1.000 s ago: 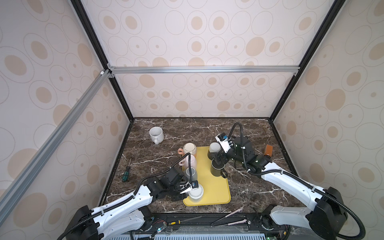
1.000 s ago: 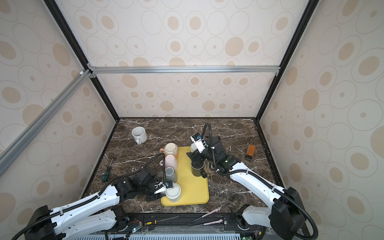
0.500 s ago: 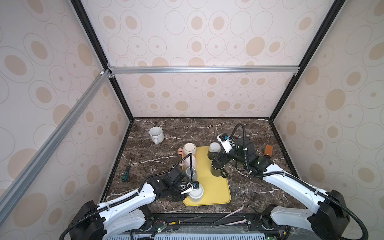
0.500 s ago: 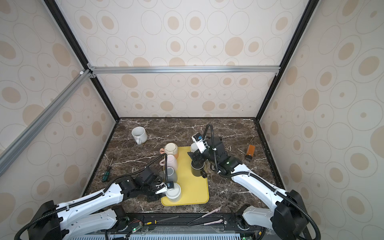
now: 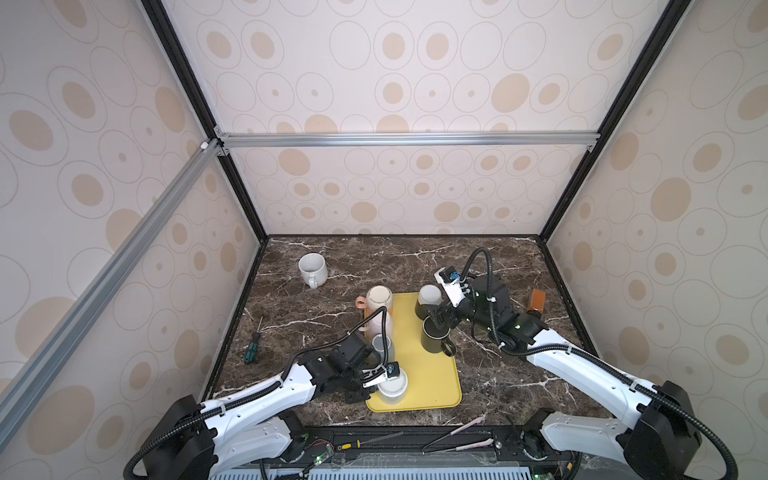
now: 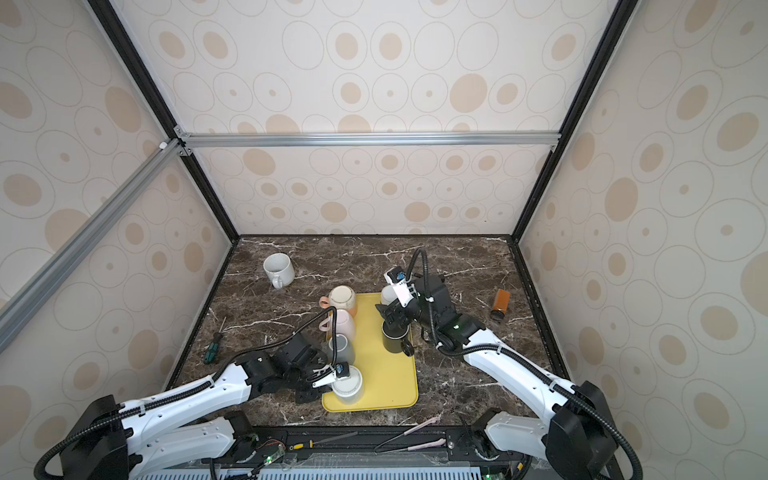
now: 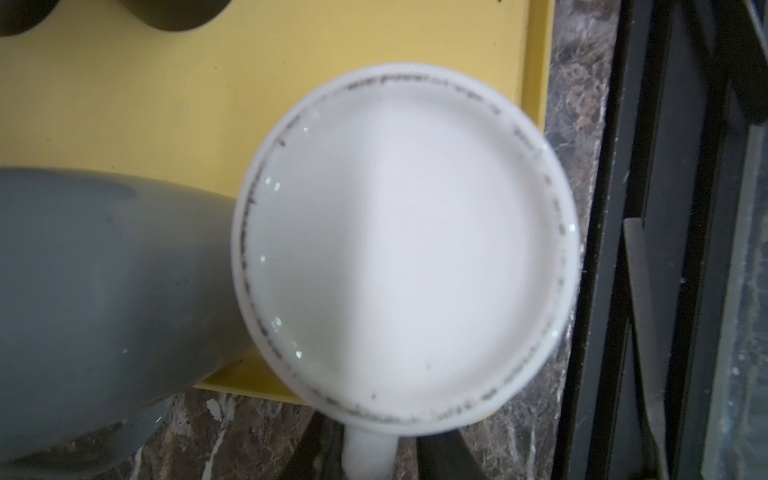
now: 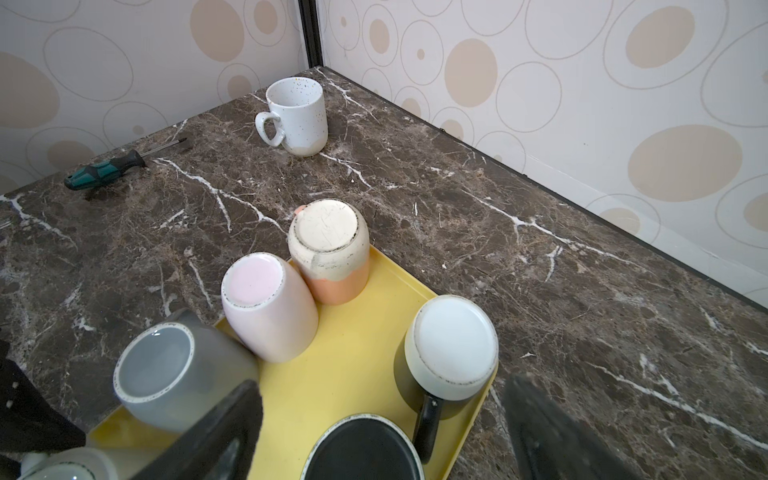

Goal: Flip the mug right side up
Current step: 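Lift the white mug off the tray with the left gripper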

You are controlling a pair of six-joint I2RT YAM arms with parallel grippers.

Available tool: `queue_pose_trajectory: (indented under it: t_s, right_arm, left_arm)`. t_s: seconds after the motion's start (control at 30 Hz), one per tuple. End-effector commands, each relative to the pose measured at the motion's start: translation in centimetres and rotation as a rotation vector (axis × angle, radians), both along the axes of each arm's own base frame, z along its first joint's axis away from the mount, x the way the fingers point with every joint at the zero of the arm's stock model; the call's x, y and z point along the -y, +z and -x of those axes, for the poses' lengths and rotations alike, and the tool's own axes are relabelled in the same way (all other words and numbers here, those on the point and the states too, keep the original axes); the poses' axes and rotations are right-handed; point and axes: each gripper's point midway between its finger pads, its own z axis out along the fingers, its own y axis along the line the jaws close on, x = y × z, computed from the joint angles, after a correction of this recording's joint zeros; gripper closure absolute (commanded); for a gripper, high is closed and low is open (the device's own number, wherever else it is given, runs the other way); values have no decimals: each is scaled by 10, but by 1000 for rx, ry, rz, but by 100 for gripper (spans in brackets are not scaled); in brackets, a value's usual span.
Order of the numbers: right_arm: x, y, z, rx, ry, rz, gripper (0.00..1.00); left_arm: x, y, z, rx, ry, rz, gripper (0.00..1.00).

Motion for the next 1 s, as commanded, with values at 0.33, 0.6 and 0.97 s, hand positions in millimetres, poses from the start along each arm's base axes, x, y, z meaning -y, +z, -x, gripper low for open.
queue_pose_trajectory:
  t_s: [0.33,0.6,0.97]
  right_arm:
    - [1,3,3,17,7,-12,8]
    - [1,5,3,18,3,-24,9]
    - [-3,11,6,-70,-8,-80,12]
  left_arm:
    - [14,16,-5,15,-26,42,85]
    - [14,18,-5,20,-24,47,96]
    - [24,44,-8,5,-33,72,100]
